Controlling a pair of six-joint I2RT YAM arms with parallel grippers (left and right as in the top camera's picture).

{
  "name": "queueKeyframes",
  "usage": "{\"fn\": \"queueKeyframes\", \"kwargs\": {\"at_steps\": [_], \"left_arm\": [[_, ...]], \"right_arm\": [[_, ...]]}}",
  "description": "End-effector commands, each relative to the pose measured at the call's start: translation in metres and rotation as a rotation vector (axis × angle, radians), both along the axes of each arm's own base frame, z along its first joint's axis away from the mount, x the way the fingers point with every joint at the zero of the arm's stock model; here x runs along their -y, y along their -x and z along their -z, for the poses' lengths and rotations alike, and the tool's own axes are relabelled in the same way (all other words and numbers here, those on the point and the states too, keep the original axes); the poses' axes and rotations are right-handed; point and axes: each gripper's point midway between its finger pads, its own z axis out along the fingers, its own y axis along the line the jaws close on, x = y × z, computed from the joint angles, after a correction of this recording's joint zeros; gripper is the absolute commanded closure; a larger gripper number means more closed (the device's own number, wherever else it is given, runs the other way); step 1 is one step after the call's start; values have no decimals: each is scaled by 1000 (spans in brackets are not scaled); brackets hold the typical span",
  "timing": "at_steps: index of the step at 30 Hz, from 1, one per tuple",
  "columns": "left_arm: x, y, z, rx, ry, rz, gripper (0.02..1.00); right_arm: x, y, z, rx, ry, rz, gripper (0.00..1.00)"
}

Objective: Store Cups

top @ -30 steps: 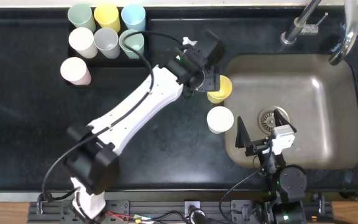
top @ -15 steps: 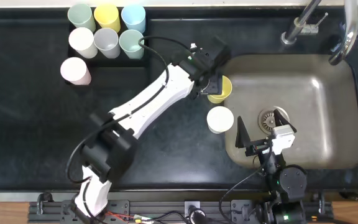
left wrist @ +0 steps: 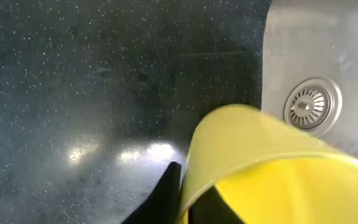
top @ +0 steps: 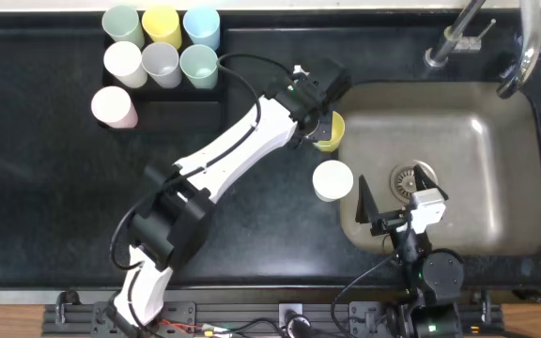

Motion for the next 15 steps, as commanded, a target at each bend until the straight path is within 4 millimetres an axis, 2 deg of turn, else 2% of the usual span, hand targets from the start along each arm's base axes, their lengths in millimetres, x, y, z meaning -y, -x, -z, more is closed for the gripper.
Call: {"fn": "queueKeyframes", "kwargs": {"at_steps": [1, 4, 7, 12, 15], "left_arm": [[4, -5, -7, 25, 5, 11, 985], [-3, -8, -23, 59, 1, -43, 985], [-25, -16, -57, 149, -23, -169, 985], [-88, -28, -129, 270, 27, -479, 985], [-131, -28, -160, 296, 75, -668, 985]], "right_arm": [[-1, 0, 4, -1, 0, -5, 5], [-1, 0, 4, -1, 0, -5, 3], [-1, 0, 4, -1, 0, -6, 5], [-1, 0, 4, -1, 0, -6, 3], [-1, 0, 4, -1, 0, -6, 3]]}}
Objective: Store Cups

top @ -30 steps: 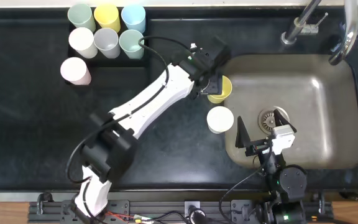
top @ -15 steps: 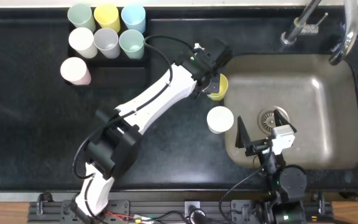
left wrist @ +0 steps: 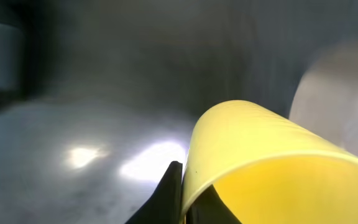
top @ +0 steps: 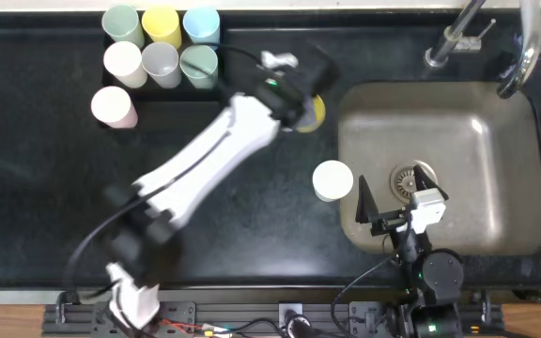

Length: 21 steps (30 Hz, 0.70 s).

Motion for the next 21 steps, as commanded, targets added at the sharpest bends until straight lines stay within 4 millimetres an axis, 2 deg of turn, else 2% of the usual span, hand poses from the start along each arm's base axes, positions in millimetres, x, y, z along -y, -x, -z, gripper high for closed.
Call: {"fn": "queueKeyframes", "kwargs": {"at_steps": [1, 5, 8, 11, 16, 21], "left_arm": [[-80, -14, -90, 189, 127, -399, 985], [-142, -4, -105, 175, 184, -682, 985], [-184, 6, -100, 131, 195, -887, 985], [-216, 6, -88, 104, 178, -981, 982], [-248, 7, -55, 37, 198, -1103, 982], [-259, 21, -26, -64, 231, -1214, 982]], "right_arm": [[-1, 0, 4, -1, 0, -5, 3], [-1, 0, 4, -1, 0, -5, 5], [-1, 0, 4, -1, 0, -5, 3], [-1, 0, 4, -1, 0, -5, 3], [-1, 0, 4, -1, 0, -5, 3], [-1, 0, 4, -1, 0, -6, 3]]}}
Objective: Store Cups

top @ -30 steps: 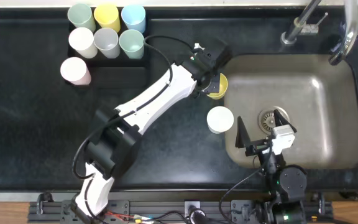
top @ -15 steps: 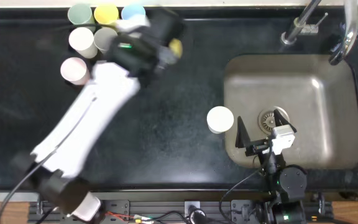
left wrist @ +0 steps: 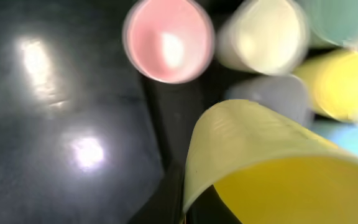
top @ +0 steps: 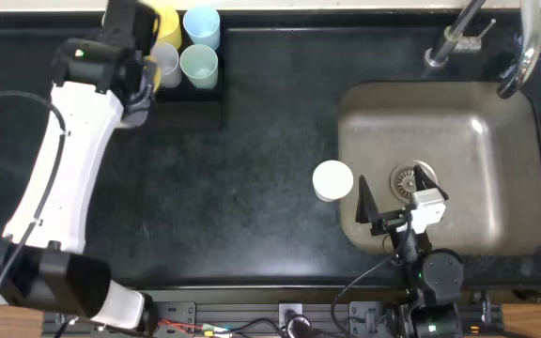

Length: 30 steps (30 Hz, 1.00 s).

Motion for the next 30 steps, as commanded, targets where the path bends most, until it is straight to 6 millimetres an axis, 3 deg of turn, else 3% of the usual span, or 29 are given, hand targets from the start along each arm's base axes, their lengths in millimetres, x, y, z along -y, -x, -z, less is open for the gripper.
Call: {"fn": "queueKeyframes", "kwargs": {"at_steps": [1, 13, 30], "left_arm": [[0, 10, 23, -52, 93, -91, 980], [4, 8, 58, -156, 106, -92, 982], [8, -8, 93, -196, 114, -91, 982]], "right_arm": [[-1, 0, 4, 0, 0, -5, 3], [-1, 0, 4, 0, 0, -6, 3], [-1, 0, 4, -1, 0, -5, 3]]}}
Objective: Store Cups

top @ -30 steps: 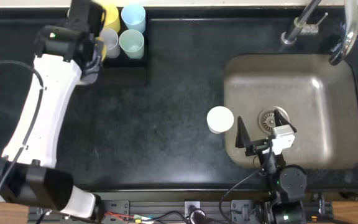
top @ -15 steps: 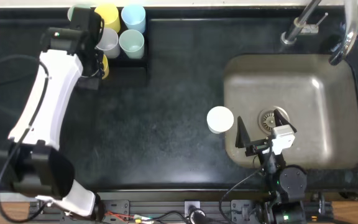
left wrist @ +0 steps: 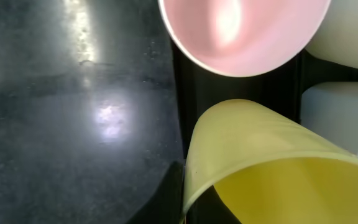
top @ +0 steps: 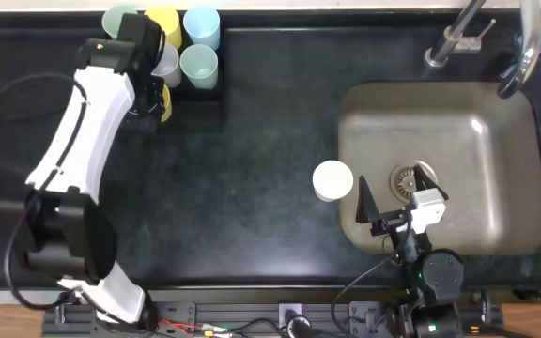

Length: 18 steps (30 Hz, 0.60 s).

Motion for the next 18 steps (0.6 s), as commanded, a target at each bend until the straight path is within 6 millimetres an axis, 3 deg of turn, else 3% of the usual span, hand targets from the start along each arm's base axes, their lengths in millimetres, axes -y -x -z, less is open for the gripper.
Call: {"fn": "queueKeyframes", "kwargs": {"at_steps": [1, 18], "left_arm": [[2, -2, 18, -32, 12, -15, 982], [-1, -12, 31, -27, -7, -18, 982]], "right_arm": [[-1, 0, 4, -1, 0, -6, 3], [-1, 0, 4, -1, 0, -6, 3]]}}
